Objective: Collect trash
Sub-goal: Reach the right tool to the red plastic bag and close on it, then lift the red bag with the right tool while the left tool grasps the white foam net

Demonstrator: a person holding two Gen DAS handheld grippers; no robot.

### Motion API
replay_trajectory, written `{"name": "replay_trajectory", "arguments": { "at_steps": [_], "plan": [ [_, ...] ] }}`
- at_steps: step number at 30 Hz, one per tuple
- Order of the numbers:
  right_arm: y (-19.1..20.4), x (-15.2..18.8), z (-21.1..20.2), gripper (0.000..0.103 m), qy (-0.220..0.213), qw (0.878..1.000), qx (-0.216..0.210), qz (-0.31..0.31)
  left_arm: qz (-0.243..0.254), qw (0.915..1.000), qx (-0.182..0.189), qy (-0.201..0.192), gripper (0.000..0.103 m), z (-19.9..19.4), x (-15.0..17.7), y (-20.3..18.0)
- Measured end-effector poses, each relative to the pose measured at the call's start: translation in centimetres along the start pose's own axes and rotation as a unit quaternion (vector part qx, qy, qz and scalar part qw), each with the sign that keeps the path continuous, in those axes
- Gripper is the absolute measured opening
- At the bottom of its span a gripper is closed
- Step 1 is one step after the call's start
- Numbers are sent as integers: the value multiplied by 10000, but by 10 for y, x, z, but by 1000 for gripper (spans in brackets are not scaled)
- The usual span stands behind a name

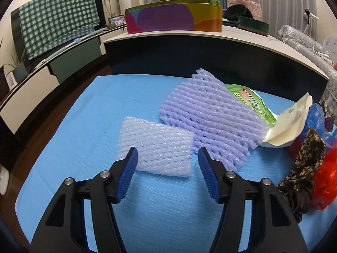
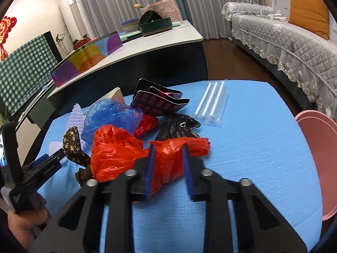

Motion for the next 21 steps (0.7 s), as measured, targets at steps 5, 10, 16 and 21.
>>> {"name": "replay_trajectory", "arguments": {
  "at_steps": [5, 10, 16, 21],
  "plan": [
    [4, 0, -5, 10, -9, 9999, -75, -112, -64, 9999, 27, 111, 38, 2, 3, 2],
    [4, 1, -20, 7, -129, 9997, -82, -214, -184, 9998, -29, 53, 17, -2, 4, 6],
    [1, -1, -46, 5, -396, 9988, -49, -288, -112, 9997, 49, -201, 6, -21, 5, 2],
    [-5, -4, -73, 5, -684, 9972, 12, -314, -50, 9986, 219, -476, 5, -47, 4, -4]
  ]
}}
Point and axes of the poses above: each gripper's, at about its wrist camera, not at the fingertips, and z roughly the way its jaws point, y to its left, x to its underside, the point moved 4 cm from there along z, roughly the way its jaws point, and after that the axes turned 7 degrees about z, right-handed, at the moved point
